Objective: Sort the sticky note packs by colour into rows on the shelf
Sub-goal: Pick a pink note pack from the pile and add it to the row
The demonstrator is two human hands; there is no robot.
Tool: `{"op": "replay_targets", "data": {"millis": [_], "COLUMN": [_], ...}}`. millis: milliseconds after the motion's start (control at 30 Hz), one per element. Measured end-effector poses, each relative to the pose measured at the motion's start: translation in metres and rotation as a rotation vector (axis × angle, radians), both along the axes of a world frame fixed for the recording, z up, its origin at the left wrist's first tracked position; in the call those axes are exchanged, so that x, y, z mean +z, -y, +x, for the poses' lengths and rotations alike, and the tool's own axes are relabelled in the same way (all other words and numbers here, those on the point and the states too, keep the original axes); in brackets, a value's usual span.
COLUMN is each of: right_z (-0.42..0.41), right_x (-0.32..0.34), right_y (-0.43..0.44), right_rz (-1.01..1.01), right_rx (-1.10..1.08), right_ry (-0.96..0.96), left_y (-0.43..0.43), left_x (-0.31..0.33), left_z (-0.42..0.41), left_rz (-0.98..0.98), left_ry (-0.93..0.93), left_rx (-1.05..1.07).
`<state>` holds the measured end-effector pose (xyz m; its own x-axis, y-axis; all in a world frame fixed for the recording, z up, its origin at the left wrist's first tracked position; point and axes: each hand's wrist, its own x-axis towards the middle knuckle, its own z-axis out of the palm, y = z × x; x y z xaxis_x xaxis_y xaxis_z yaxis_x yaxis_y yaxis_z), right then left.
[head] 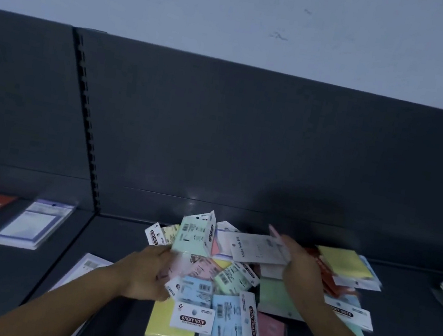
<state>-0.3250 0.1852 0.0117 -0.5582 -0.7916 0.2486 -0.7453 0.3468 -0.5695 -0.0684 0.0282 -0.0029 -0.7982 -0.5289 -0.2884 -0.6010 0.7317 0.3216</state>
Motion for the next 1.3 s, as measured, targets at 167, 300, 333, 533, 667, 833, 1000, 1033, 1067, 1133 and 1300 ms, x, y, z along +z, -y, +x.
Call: {"op": "replay_targets", "data": {"millis": [167, 300, 333, 533, 667, 833, 1000, 1033, 1067, 1133, 1300], "right_z": [0.026, 0.046, 0.051, 0.071, 0.097, 0.159, 0.243, 0.261, 0.280, 0.320, 0.423], "right_x": [0.010, 0.023, 0.026, 0.037, 0.030, 0.021, 0.019, 0.019, 0.019, 0.020, 0.019], "right_y": [-0.005, -0.003, -0.001, 0.013, 0.035, 0.071, 0.104, 0.110, 0.116, 0.130, 0.157], "right_rz": [-0.155, -0.246, -0.272, -0.357, -0.290, -0.212, -0.086, -0.043, -0.002, 0.054, 0.083], "right_rx": [0.083, 0.110, 0.107, -0.011, -0.034, 0.054, 0.181, 0.214, 0.246, 0.301, 0.363], "right_ry": [0.096, 0.247, 0.326, 0.886, 1.135, 1.405, 1.490, 1.492, 1.493, 1.487, 1.397], "left_y": [-0.002, -0.006, -0.007, -0.005, -0.007, -0.013, -0.016, -0.017, -0.017, -0.020, -0.028], "left_x": [-0.003, -0.006, -0.003, 0.020, 0.032, 0.036, 0.039, 0.038, 0.036, 0.035, 0.031], "left_z": [-0.003, 0.001, 0.001, 0.020, 0.052, 0.107, 0.196, 0.219, 0.242, 0.288, 0.396], "left_rz": [-0.218, -0.400, -0.446, -0.382, 0.030, 0.521, 0.451, 0.443, 0.438, 0.417, 0.393], "left_ry": [0.086, 0.122, 0.092, -0.184, -0.658, -1.152, -1.215, -1.216, -1.224, -1.247, -1.321], "left_rx": [-0.066, -0.019, -0.001, 0.337, 0.698, 1.100, 1.222, 1.251, 1.283, 1.349, 1.498]}}
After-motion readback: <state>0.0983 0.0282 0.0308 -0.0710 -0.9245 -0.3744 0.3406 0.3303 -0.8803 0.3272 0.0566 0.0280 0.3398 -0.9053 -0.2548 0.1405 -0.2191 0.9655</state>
